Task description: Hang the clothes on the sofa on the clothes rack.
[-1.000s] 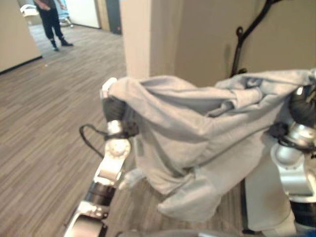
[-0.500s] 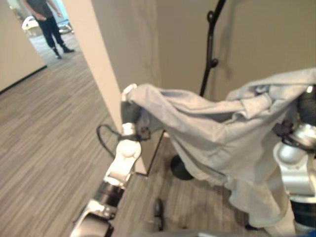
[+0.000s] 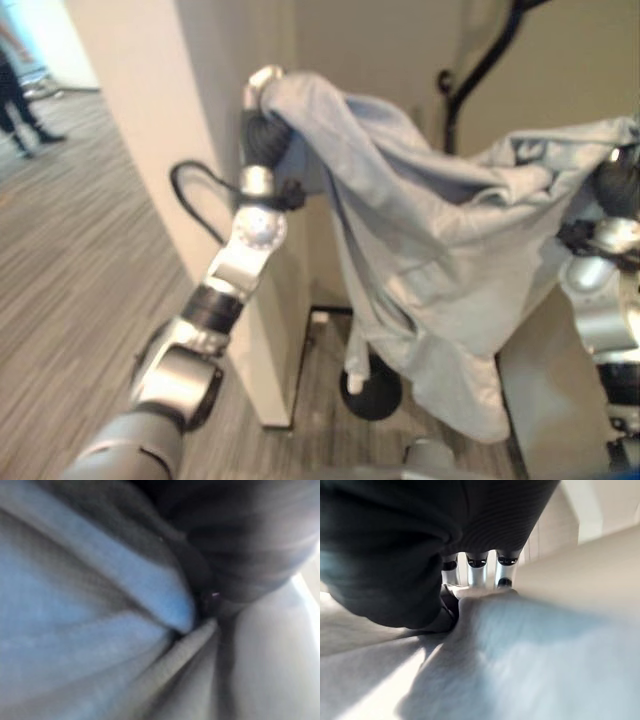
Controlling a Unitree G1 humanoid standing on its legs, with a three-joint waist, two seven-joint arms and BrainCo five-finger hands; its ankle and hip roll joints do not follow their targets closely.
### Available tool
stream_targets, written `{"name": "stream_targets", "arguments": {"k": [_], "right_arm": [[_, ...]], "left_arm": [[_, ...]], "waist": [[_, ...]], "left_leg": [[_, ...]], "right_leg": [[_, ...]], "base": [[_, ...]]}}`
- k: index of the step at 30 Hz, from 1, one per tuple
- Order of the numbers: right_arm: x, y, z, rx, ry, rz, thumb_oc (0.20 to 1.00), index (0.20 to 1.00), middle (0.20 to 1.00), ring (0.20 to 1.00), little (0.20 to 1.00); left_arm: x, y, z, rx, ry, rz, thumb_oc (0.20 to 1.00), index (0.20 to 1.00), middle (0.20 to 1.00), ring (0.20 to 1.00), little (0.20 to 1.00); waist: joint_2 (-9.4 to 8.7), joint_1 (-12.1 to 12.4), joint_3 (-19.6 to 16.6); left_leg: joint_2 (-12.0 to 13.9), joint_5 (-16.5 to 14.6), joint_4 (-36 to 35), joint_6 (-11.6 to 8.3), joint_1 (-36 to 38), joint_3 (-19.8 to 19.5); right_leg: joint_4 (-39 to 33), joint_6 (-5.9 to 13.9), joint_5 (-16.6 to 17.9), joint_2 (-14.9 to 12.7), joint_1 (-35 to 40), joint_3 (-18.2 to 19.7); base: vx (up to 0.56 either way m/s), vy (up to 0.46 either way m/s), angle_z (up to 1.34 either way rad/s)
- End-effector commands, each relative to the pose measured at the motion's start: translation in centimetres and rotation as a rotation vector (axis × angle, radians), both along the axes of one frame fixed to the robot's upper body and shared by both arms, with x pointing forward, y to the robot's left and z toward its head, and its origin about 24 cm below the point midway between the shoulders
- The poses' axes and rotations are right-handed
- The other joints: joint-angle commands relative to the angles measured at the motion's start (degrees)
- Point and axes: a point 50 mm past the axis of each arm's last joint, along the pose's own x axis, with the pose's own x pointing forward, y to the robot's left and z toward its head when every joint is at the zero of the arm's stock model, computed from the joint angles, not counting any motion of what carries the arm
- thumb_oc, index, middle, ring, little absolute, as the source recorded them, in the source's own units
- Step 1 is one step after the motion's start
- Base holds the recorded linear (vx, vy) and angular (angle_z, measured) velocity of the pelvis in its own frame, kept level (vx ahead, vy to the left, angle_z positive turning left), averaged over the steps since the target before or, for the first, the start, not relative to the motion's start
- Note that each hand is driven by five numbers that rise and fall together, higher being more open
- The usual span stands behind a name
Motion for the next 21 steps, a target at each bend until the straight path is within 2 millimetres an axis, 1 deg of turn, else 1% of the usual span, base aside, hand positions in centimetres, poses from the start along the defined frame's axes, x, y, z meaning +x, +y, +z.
{"name": "stream_targets", "arguments": {"k": [1, 2, 3, 4, 5, 7, 8, 9, 10, 11, 12, 14, 15, 16, 17, 18, 19, 20, 21], "right_arm": [[0.3, -2.1, 4.5, -0.013, -0.12, -0.081, 0.2, 0.2, 0.2, 0.2, 0.2], [0.1, -2.9, 4.7, -0.02, -0.109, -0.111, 0.2, 0.2, 0.2, 0.2, 0.2], [0.1, -3.2, 4.7, -0.025, -0.089, -0.115, 0.2, 0.2, 0.2, 0.2, 0.2], [0.1, -3.6, 5.1, -0.041, -0.07, -0.12, 0.2, 0.2, 0.2, 0.2, 0.2], [0.1, -3.9, 5.2, -0.053, -0.057, -0.127, 0.2, 0.2, 0.2, 0.2, 0.2], [0.5, -4.1, 5.7, -0.059, -0.04, -0.121, 0.2, 0.2, 0.2, 0.2, 0.2], [0.5, -4.6, 6.1, -0.054, -0.036, -0.122, 0.2, 0.2, 0.2, 0.2, 0.2], [0.5, -4.6, 6.1, -0.054, -0.036, -0.122, 0.2, 0.2, 0.2, 0.2, 0.2], [0.1, -5.3, 6.5, -0.043, -0.037, -0.132, 0.2, 0.2, 0.2, 0.2, 0.2], [0.1, -5.5, 6.4, -0.038, -0.027, -0.138, 0.2, 0.2, 0.2, 0.2, 0.2], [0.3, -6.0, 5.8, -0.028, 0.015, -0.15, 0.2, 0.2, 0.2, 0.2, 0.2], [0.8, -6.0, 5.0, -0.02, 0.078, -0.134, 0.2, 0.2, 0.2, 0.2, 0.2], [1.0, -6.2, 3.8, -0.021, 0.149, -0.132, 0.2, 0.2, 0.2, 0.2, 0.2], [1.1, -6.1, 3.1, -0.018, 0.176, -0.123, 0.2, 0.2, 0.2, 0.2, 0.2], [0.8, -6.2, 1.2, -0.016, 0.246, -0.115, 0.2, 0.2, 0.2, 0.2, 0.2], [0.5, -5.9, -0.9, -0.005, 0.321, -0.094, 0.2, 0.2, 0.2, 0.2, 0.2], [0.0, -5.1, -3.3, -0.003, 0.409, -0.05, 0.2, 0.2, 0.2, 0.2, 0.2], [-0.1, -5.2, -3.4, -0.002, 0.414, -0.051, 0.2, 0.2, 0.2, 0.2, 0.2], [-0.2, -4.3, -6.0, 0.02, 0.504, -0.002, 0.2, 0.2, 0.2, 0.2, 0.2]], "left_arm": [[1.3, 4.1, 1.7, 0.012, -0.042, 0.192, 0.2, 0.2, 0.2, 0.2, 0.2], [1.7, 4.1, 1.6, 0.028, -0.023, 0.199, 0.2, 0.2, 0.2, 0.2, 0.2], [1.8, 4.1, 1.8, 0.053, -0.027, 0.204, 0.2, 0.2, 0.2, 0.2, 0.2], [1.9, 4.5, 1.9, 0.058, -0.023, 0.218, 0.2, 0.2, 0.2, 0.2, 0.2], [2.0, 4.7, 2.0, 0.058, -0.022, 0.219, 0.2, 0.2, 0.2, 0.2, 0.2], [2.4, 4.9, 1.9, 0.062, -0.001, 0.233, 0.2, 0.2, 0.2, 0.2, 0.2], [2.7, 5.4, 2.0, 0.057, 0.018, 0.25, 0.2, 0.2, 0.2, 0.2, 0.2], [2.7, 5.4, 2.0, 0.057, 0.018, 0.25, 0.2, 0.2, 0.2, 0.2, 0.2], [2.7, 6.5, 2.3, 0.065, 0.024, 0.281, 0.2, 0.2, 0.2, 0.2, 0.2], [2.8, 6.7, 2.2, 0.078, 0.033, 0.288, 0.2, 0.2, 0.2, 0.2, 0.2], [3.2, 7.3, 1.2, 0.095, 0.095, 0.304, 0.2, 0.2, 0.2, 0.2, 0.2], [3.6, 7.8, 0.1, 0.105, 0.156, 0.315, 0.2, 0.2, 0.2, 0.2, 0.2], [3.9, 8.3, -1.5, 0.126, 0.226, 0.324, 0.2, 0.2, 0.2, 0.2, 0.2], [3.9, 8.5, -2.5, 0.136, 0.265, 0.329, 0.2, 0.2, 0.2, 0.2, 0.2], [3.5, 9.0, -4.7, 0.142, 0.329, 0.331, 0.2, 0.2, 0.2, 0.2, 0.2], [3.0, 9.4, -7.3, 0.143, 0.414, 0.321, 0.2, 0.2, 0.2, 0.2, 0.2], [2.0, 10.3, -10.7, 0.139, 0.528, 0.323, 0.2, 0.2, 0.2, 0.2, 0.2], [2.0, 10.3, -10.8, 0.141, 0.531, 0.321, 0.2, 0.2, 0.2, 0.2, 0.2], [1.3, 10.2, -13.8, 0.118, 0.647, 0.303, 0.2, 0.2, 0.2, 0.2, 0.2]], "waist": [[-0.92, 0.6, -1.4], [-1.41, 0.3, -1.7], [-2.14, 0.6, -2.3], [-3.15, 0.9, -3.5], [-3.19, 0.9, -4.0], [-2.96, 0.9, -4.8], [-2.76, 1.0, -5.2], [-2.76, 1.0, -5.2], [-2.08, 0.7, -5.8], [-1.8, 0.8, -6.0], [-1.45, 1.0, -6.1], [-1.07, 1.0, -5.9], [-0.74, 0.9, -5.5], [-0.61, 0.9, -5.4], [-0.46, 0.8, -4.9], [-0.36, 0.9, -4.5], [-0.37, 0.8, -4.3], [-0.41, 0.9, -4.5], [-0.46, 1.0, -4.2]], "left_leg": [[7.1, -5.1, -0.1, -4.27, 0.3, 0.4], [7.2, -5.5, -0.2, -4.67, 0.7, 0.2], [7.2, -6.1, 0.0, -4.81, 0.8, -0.1], [7.8, -6.3, -0.5, -5.4, 1.6, -0.6], [8.3, -6.1, -0.8, -5.7, 2.0, -0.8], [9.6, -5.6, -1.8, -6.48, 2.5, -1.5], [10.5, -5.0, -2.7, -7.05, 2.5, -1.9], [10.5, -5.0, -2.7, -7.05, 2.5, -1.9], [11.4, -4.7, -3.2, -7.73, 2.2, -2.5], [11.6, -4.8, -3.3, -7.85, 2.2, -2.6], [11.8, -4.9, -3.3, -8.02, 2.2, -2.5], [11.9, -4.8, -3.3, -8.18, 2.2, -2.4], [11.9, -4.7, -3.3, -8.23, 2.1, -2.4], [12.0, -4.7, -3.3, -8.3, 2.1, -2.3], [12.0, -4.7, -3.3, -8.3, 1.9, -2.2], [12.0, -4.7, -3.3, -8.29, 1.8, -2.2], [11.9, -4.8, -3.3, -8.23, 1.8, -2.0], [11.9, -4.9, -3.3, -8.23, 1.8, -2.0], [11.9, -4.9, -3.3, -8.24, 1.9, -1.9]], "right_leg": [[-8.5, -1.3, 10.9, 1.3, 2.9, 4.2], [-10.3, -0.83, 10.9, 1.2, 4.0, 4.9], [-11.3, -0.33, 11.0, 0.9, 5.2, 5.0], [-12.1, 0.35, 12.3, 1.2, 6.3, 4.5], [-12.5, 0.33, 12.5, 1.6, 6.7, 4.0], [-13.7, -0.05, 11.7, 2.8, 8.0, 2.7], [-14.7, -0.29, 10.7, 3.6, 8.8, 1.9], [-14.7, -0.29, 10.7, 3.6, 8.8, 1.9], [-16.2, -0.72, 9.8, 4.5, 9.8, 0.5], [-16.7, -0.85, 9.5, 4.7, 10.0, 0.0], [-17.3, -1.08, 8.9, 5.0, 10.5, -0.2], [-17.4, -1.22, 8.6, 5.1, 10.7, -0.4], [-17.3, -1.44, 8.4, 5.2, 10.7, -0.4], [-17.2, -1.5, 8.3, 5.2, 10.7, -0.4], [-17.1, -1.6, 8.1, 5.2, 10.5, -0.6], [-17.2, -1.67, 8.2, 5.1, 10.4, -0.7], [-17.3, -1.76, 8.1, 5.0, 10.4, -0.7], [-17.3, -1.75, 8.1, 5.0, 10.4, -0.7], [-17.3, -1.83, 8.1, 5.0, 10.3, -0.5]], "base": [[0.1, -0.101, 0.3], [0.11, -0.106, 0.22], [0.24, -0.243, 0.29], [0.24, -0.235, 0.23], [0.23, -0.227, 0.33], [0.15, -0.145, 0.35], [0.11, -0.105, 0.37], [0.13, -0.12, 0.35], [0.09, -0.067, 0.18], [0.12, -0.07, 0.19], [0.06, -0.013, 0.17], [0.03, 0.007, 0.11], [0.01, 0.02, -0.03], [0.02, 0.03, -0.05], [0.02, 0.028, -0.04], [0.02, 0.028, -0.04], [0.01, 0.019, -0.05], [0.01, 0.009, -0.06], [0.01, 0.006, -0.07]]}}
